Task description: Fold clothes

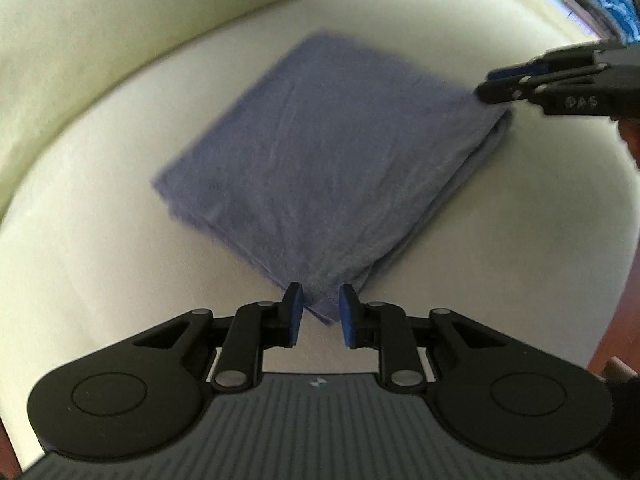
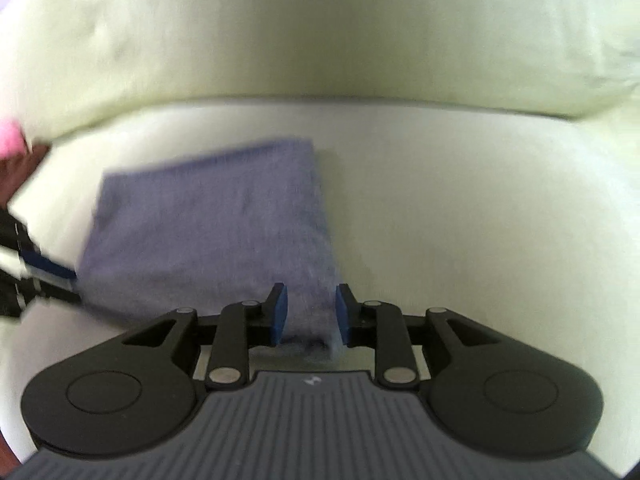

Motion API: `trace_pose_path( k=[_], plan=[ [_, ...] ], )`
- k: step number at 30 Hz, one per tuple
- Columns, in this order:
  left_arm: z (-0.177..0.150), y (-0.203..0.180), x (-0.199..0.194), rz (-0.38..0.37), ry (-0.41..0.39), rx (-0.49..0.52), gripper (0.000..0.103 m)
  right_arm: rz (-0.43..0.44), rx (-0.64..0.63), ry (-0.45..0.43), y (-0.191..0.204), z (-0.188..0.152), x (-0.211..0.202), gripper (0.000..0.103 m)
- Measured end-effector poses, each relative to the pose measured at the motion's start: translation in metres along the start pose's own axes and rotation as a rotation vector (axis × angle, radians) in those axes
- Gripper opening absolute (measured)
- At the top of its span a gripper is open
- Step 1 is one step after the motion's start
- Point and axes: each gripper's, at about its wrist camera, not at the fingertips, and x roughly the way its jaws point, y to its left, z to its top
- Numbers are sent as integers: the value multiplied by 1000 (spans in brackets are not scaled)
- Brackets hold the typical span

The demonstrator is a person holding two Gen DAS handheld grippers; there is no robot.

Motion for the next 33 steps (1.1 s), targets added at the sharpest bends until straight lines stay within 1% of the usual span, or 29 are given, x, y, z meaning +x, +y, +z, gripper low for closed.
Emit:
trace_pose_path(
  k=[2, 3, 4, 5, 7, 8, 9, 10, 11, 13, 14, 15, 16, 18, 19, 20, 21, 22, 24, 25, 27, 28, 30, 31, 33],
  plan=[
    [14, -6, 2, -23, -50, -52, 26, 12, -19, -9, 12, 1, 3, 22],
    [20, -8, 3, -34, -73, -77, 26, 9, -48, -11, 22, -1, 8, 22],
    [21, -11, 10, -41, -71, -98, 26, 5, -74, -12, 29, -4, 14, 21],
    [21, -13, 19, -48, -64, -118, 26, 5, -85, -12, 32, -6, 18, 19],
    [6, -13, 32, -37, -45, -118, 26, 12, -112, -1, 41, -16, 29, 18],
    [-2, -14, 39, -31, -35, -116, 28, 5, -124, 9, 42, -18, 32, 16],
    [-10, -12, 35, -33, -51, -115, 28, -18, -141, 30, 43, -22, 35, 15],
    [-16, -8, 32, -42, -54, -123, 29, -56, -138, 37, 37, -30, 35, 14],
    [-20, -4, 30, -51, -53, -133, 29, -71, -124, 37, 32, -33, 34, 14],
    [-21, 1, 30, -70, -56, -131, 27, -83, -85, 41, 19, -37, 27, 12],
    [-21, 3, 31, -79, -57, -128, 27, -88, -84, 46, 16, -40, 24, 11],
    [-18, 4, 36, -81, -56, -120, 27, -97, -89, 52, 14, -43, 21, 9],
    [-17, 5, 38, -80, -54, -112, 27, -108, -95, 59, 12, -47, 18, 5],
    [-14, 6, 39, -79, -50, -96, 26, -133, -58, 79, 6, -48, 12, 3],
    [-13, 8, 43, -79, -49, -96, 26, -151, -37, 94, 3, -48, 10, 4],
    [-10, 8, 43, -77, -41, -108, 24, -165, -24, 101, 1, -47, 8, 7],
    [-10, 9, 41, -74, -37, -112, 22, -168, -9, 84, 2, -43, 1, 10],
    [-12, 8, 37, -71, -35, -111, 21, -168, 7, 62, 3, -39, -6, 10],
    [-11, 3, 19, -79, -66, -109, 21, -147, -7, 4, 11, -31, -10, 10],
    [-10, 1, 10, -84, -82, -108, 20, -134, -26, -35, 18, -25, -11, 10],
    [-8, 2, 6, -91, -111, -141, 21, -118, -23, -76, 23, -18, -2, 11],
    [-6, 3, 4, -95, -125, -159, 21, -113, -20, -78, 24, -15, 8, 12],
    [-11, 7, 17, -62, -100, -177, 21, -119, -33, -72, 24, -15, 24, 13],
    [-14, 9, 24, -44, -86, -186, 21, -117, -41, -56, 23, -17, 33, 16],
    [-26, 14, 31, -35, -95, -189, 21, -125, -58, -27, 19, -25, 44, 17]
  ],
)
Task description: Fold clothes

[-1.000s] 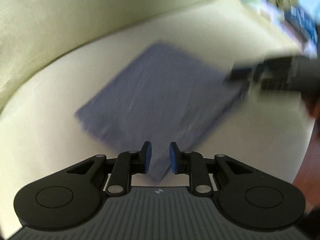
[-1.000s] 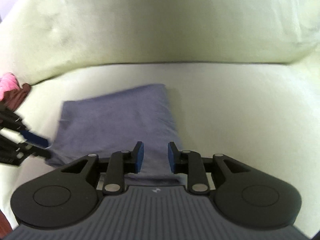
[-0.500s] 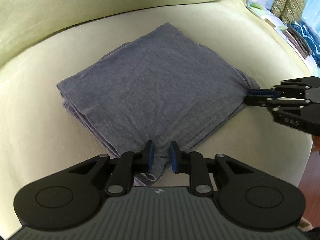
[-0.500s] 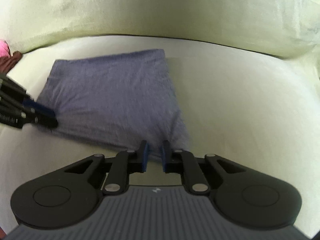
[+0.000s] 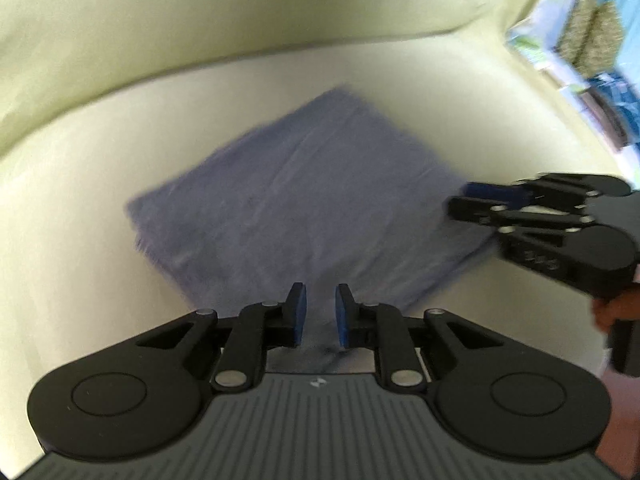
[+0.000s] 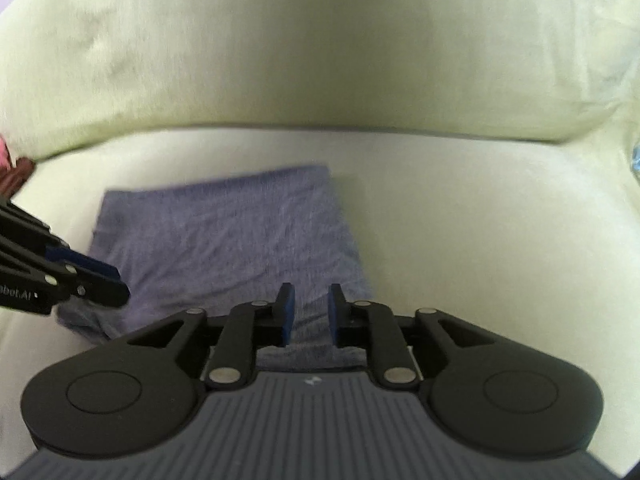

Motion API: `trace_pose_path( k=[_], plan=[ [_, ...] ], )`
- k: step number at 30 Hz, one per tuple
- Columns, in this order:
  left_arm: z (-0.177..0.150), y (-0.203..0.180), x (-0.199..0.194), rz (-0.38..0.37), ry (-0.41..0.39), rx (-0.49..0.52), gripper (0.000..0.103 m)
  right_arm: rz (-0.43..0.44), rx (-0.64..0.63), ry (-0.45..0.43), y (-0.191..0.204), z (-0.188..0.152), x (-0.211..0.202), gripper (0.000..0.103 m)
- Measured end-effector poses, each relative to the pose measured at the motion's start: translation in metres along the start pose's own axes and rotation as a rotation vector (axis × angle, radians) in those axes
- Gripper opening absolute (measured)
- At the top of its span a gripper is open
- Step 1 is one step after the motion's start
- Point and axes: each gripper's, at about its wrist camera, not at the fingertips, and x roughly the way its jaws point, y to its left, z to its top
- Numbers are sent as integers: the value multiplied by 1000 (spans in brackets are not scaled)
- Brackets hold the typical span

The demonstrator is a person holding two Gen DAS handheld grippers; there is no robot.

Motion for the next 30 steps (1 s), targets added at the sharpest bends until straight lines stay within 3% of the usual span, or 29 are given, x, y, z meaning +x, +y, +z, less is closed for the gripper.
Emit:
trace_pose_path(
  k=[3, 4, 5, 7, 9, 11, 14, 17, 20, 22, 25, 27, 30],
  plan=[
    [-7, 7, -1, -17, -28, -13, 16, -25, -26, -18, -14, -17, -6, 19],
    [-7, 9, -2, -20, -27, -21, 15, -31, -10, -13, -20, -18, -7, 24],
    [-6, 10, -3, -21, -22, -33, 15, -31, 10, -9, -27, -19, -8, 37],
    [-3, 9, -5, -18, -12, -50, 13, -37, 44, 15, -38, -17, -12, 41],
    [3, 4, -20, -8, -12, -66, 14, -26, 39, 25, -39, -8, -21, 36],
    [11, 1, -39, -3, -44, -89, 29, -9, 27, -15, -35, 9, -31, 35],
    [26, -1, -40, 17, -70, -105, 35, 33, 23, -71, -29, 33, -38, 34],
    [44, 3, -20, 65, -54, -117, 35, 111, -47, -88, -10, 56, -15, 11],
    [62, 13, 8, 119, -22, -146, 35, 170, -119, -84, 8, 73, 23, 6],
    [75, 23, 30, 178, 27, -170, 35, 212, -115, -32, 9, 81, 55, 6],
    [82, 31, 37, 210, 65, -215, 38, 175, -148, 24, 4, 78, 80, 4],
    [85, 34, 37, 222, 77, -234, 38, 149, -150, 14, -6, 73, 76, 3],
    [89, 37, 32, 249, 90, -270, 38, 60, -146, 29, -15, 77, 69, 10]
  ],
)
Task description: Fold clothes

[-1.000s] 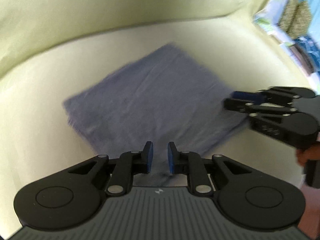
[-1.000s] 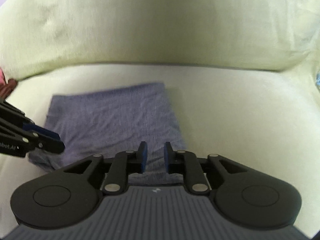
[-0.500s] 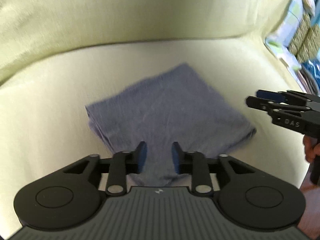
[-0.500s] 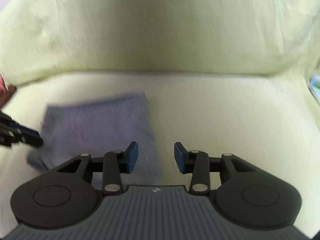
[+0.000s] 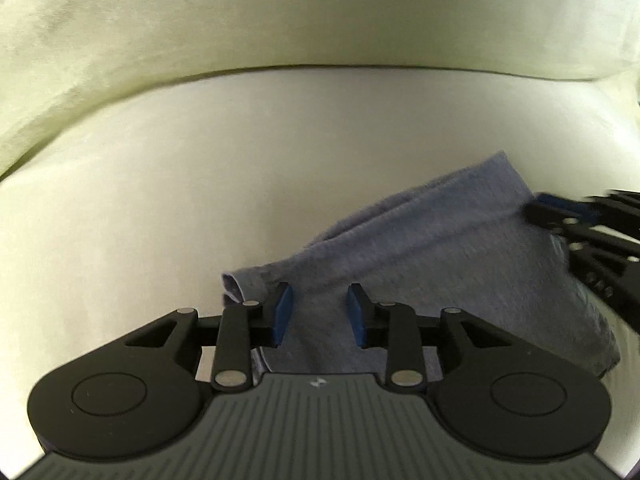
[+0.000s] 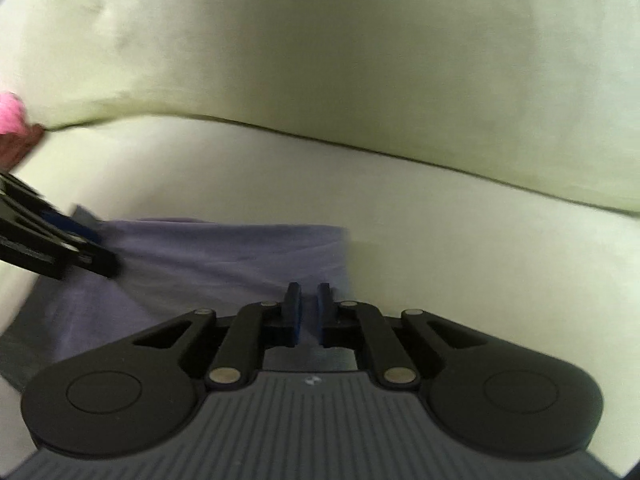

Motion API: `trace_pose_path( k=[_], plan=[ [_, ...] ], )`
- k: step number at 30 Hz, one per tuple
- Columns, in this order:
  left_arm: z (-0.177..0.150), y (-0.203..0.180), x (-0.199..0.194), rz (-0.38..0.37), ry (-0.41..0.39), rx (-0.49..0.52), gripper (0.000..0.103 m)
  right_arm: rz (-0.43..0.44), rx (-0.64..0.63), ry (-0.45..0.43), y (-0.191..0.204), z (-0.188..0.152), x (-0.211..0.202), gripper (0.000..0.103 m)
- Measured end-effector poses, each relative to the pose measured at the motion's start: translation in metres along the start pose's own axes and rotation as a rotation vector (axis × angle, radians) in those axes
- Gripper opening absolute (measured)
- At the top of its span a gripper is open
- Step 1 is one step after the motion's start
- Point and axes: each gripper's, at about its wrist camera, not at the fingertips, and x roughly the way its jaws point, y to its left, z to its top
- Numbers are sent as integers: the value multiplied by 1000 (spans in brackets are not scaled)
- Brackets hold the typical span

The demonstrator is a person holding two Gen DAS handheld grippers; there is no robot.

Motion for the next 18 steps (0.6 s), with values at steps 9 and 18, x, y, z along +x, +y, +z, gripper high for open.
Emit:
trace_pose_path(
  k=[9, 18],
  plan=[
    [-2, 6, -17, 8, 25, -73, 39, 127, -3, -9, 22, -4, -48, 12],
    [-82, 48, -78, -77, -27, -311, 66, 102, 142, 74, 7, -38, -70, 35]
  ],
)
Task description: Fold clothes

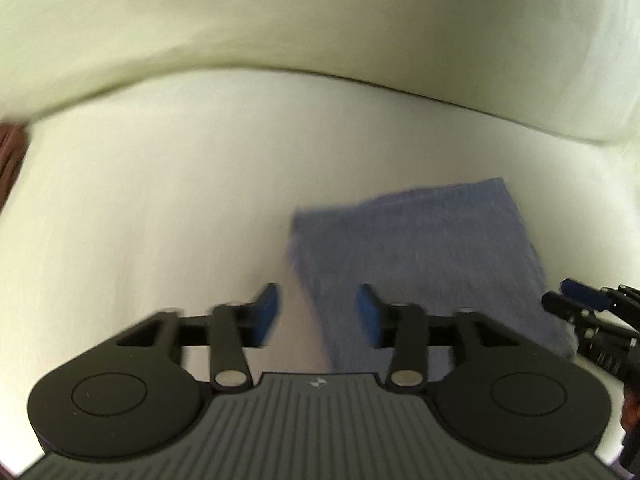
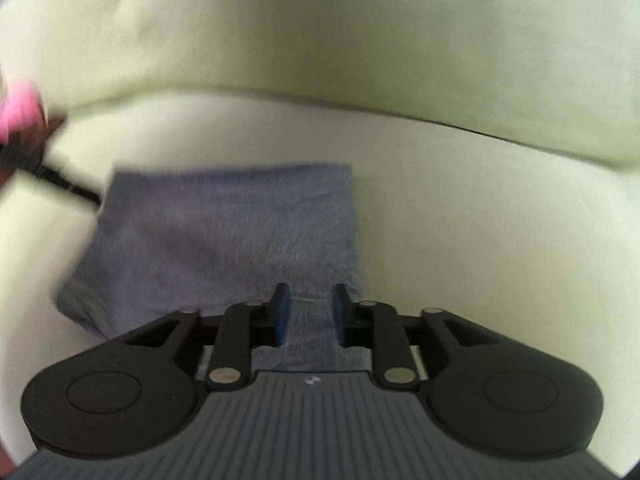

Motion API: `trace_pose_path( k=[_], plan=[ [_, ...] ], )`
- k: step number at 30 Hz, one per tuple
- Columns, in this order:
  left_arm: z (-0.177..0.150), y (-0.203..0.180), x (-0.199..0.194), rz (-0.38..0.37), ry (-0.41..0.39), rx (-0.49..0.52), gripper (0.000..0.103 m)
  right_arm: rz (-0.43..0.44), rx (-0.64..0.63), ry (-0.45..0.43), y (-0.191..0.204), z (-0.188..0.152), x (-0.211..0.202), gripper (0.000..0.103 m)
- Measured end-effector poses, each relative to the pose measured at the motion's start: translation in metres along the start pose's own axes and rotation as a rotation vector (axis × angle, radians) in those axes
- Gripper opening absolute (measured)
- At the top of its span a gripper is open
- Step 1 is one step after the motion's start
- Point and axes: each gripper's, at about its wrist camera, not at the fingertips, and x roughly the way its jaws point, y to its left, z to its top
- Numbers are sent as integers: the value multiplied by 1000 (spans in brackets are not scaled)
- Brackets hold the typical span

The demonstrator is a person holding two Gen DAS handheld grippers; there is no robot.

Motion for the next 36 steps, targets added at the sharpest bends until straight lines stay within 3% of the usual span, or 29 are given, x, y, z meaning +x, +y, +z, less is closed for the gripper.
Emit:
trace_pose_path(
  k=[2, 6, 11, 15, 16, 17, 18, 21, 26, 30, 36],
  plan=[
    [-18, 17, 1, -60, 22, -132, 66, 12, 58, 20, -13, -8, -10, 35],
    [-24, 19, 21, -141, 25, -227, 66, 19, 131, 57, -32, -18, -9, 35],
    [-30, 21, 62, -202, 44, -280, 63, 42, 188, 54, -45, -22, 4, 36],
    [-49, 27, 70, -239, -32, -306, 63, 63, 230, 37, -49, -21, 10, 41],
    [-51, 26, 70, -260, -44, -302, 57, 69, 236, 35, -51, -21, 10, 42],
    [-51, 25, 72, -285, -33, -297, 34, 74, 242, 33, -53, -21, 11, 42],
    [-51, 24, 75, -311, -19, -291, 26, 75, 243, 31, -54, -21, 11, 42],
    [-49, 25, 85, -354, -3, -295, 25, 74, 250, 34, -56, -20, 16, 42],
    [-52, 50, 97, -455, 29, -428, 16, 123, 295, 50, -63, -21, 19, 50],
    [-43, 33, 98, -414, 40, -307, 16, 175, 344, 67, -70, -23, 20, 51],
    [-34, 30, 102, -419, 78, -271, 16, 207, 409, 87, -70, -33, 18, 51]
  ],
)
